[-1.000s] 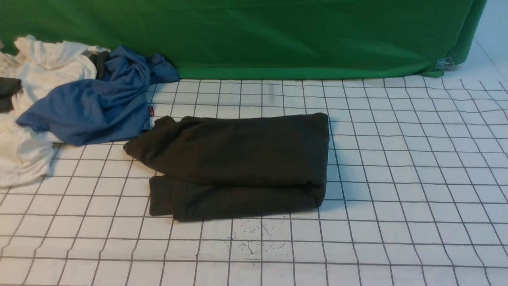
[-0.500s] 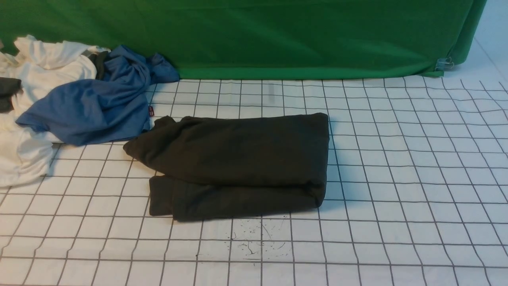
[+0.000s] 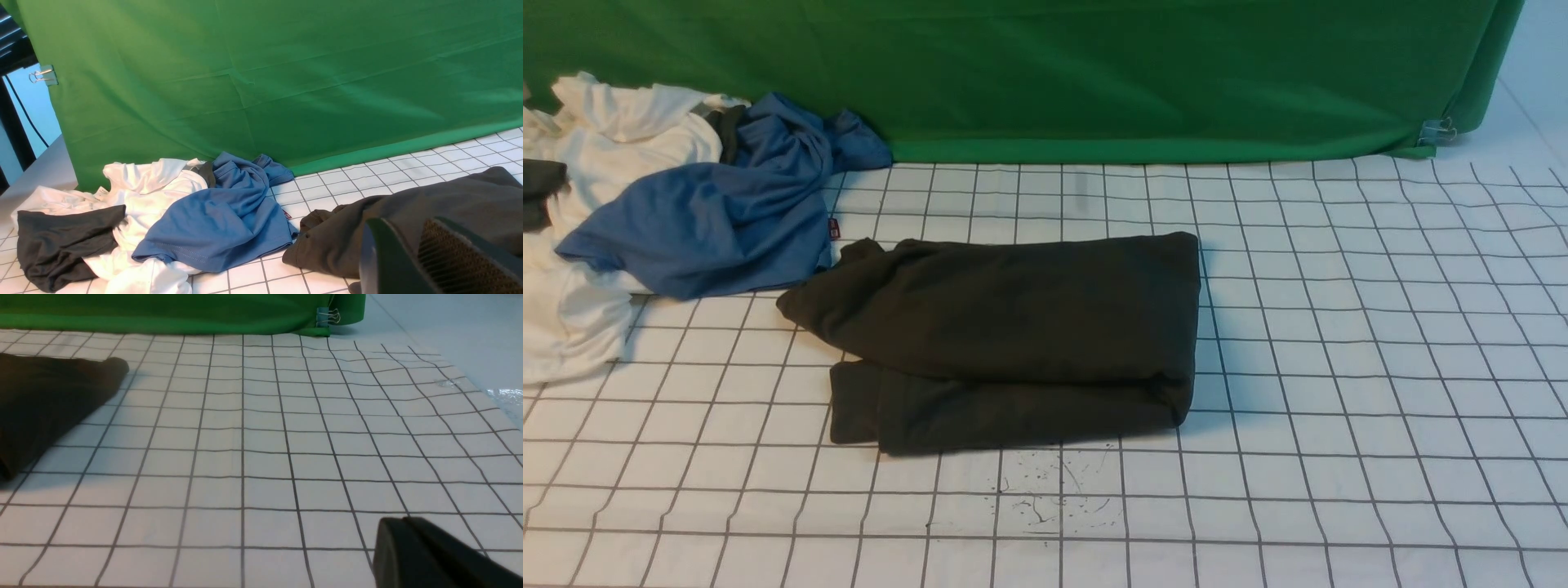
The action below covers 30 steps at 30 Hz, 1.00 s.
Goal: Fold a long-sleeved shirt over a white checkered tablecloth.
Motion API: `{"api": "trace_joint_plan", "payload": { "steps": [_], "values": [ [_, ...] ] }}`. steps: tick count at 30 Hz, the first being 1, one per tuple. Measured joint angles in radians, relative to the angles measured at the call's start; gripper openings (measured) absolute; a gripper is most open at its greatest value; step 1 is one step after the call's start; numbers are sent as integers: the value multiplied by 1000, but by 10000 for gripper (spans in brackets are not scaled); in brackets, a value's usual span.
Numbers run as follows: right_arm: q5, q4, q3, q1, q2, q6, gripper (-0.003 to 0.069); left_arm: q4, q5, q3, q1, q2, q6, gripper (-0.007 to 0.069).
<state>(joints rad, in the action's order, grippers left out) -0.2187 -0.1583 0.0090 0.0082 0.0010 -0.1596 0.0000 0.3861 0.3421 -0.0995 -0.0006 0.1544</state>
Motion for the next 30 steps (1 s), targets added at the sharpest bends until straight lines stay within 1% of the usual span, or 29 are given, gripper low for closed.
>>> {"api": "trace_joint_plan", "payload": {
  "steps": [3,5,8,9,10,11,13,17,20,22,24,28,30],
  "values": [
    [0,0,0,0,0,0,62,0,-18,-6,0,0,0,83],
    [0,0,0,0,-1,0,69,0,-85,-39,0,1,0,84],
    [0,0,0,0,0,0,76,-21,-246,-121,0,1,22,85],
    [0,0,0,0,-1,0,77,-25,-277,-136,0,1,29,85],
    [0,0,0,0,0,0,81,-47,-394,-199,0,2,48,85],
    [0,0,0,0,-1,0,83,-59,-456,-238,1,2,57,85],
    [0,0,0,0,0,0,87,-82,-525,-304,13,2,61,85],
    [0,0,0,0,0,0,92,-99,-510,-345,54,2,42,82],
    [0,0,0,0,-1,0,102,-99,-402,-348,111,2,-24,24],
    [0,0,0,0,-1,0,108,-95,-346,-348,132,2,-35,-13],
    [0,0,0,0,-1,0,113,-83,-289,-348,144,2,-44,-31],
    [0,0,0,0,-1,0,123,-76,-194,-349,149,2,-45,-31],
    [0,0,0,0,-1,0,123,-75,-177,-349,149,2,-45,-31]
  ]
}}
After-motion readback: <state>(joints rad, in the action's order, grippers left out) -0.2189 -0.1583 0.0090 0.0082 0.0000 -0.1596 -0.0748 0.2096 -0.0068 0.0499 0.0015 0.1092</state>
